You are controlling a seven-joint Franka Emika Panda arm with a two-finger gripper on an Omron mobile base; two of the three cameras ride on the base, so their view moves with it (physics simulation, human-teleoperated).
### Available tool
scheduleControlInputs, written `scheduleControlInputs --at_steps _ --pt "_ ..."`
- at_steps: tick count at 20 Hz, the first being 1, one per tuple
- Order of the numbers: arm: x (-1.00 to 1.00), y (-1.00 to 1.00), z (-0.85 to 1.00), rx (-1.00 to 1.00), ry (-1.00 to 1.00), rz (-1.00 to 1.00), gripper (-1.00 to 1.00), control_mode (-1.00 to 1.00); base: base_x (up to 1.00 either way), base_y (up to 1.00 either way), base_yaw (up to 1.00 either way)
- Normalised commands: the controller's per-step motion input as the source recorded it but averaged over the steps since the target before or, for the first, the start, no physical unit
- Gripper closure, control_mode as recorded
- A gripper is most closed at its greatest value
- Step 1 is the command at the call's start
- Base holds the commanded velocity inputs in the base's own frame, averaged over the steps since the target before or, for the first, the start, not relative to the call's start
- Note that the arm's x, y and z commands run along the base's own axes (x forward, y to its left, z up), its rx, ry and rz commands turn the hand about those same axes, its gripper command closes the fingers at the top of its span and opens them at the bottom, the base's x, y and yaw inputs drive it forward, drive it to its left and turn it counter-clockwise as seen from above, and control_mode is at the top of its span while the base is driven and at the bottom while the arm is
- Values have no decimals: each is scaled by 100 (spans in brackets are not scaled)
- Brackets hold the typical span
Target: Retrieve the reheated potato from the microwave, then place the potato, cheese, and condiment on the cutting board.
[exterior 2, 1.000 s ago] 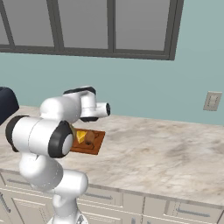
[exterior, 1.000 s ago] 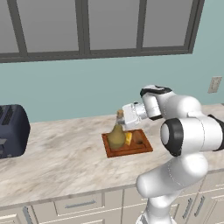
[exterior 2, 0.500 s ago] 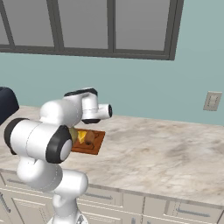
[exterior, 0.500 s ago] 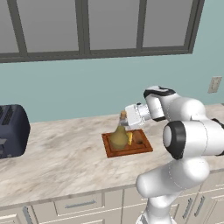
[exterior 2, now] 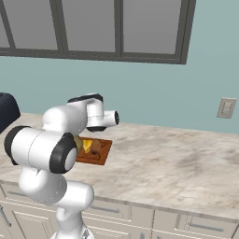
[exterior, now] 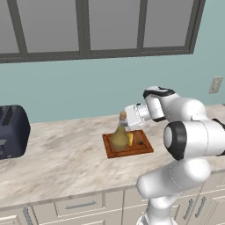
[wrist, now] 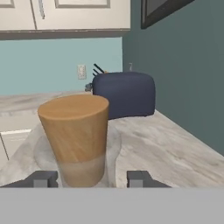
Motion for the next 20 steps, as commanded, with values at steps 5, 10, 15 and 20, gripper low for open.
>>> scheduleControlInputs --at_steps 5,10,15,20 --pt "-1 1 -9 0 0 0 -100 -100 0 0 0" --pt "0 4 -1 0 4 0 -100 -100 0 0 0" --pt "0 9 7 -2 8 0 -100 -100 0 0 0" --pt "0 6 17 -4 8 0 -100 -100 0 0 0"
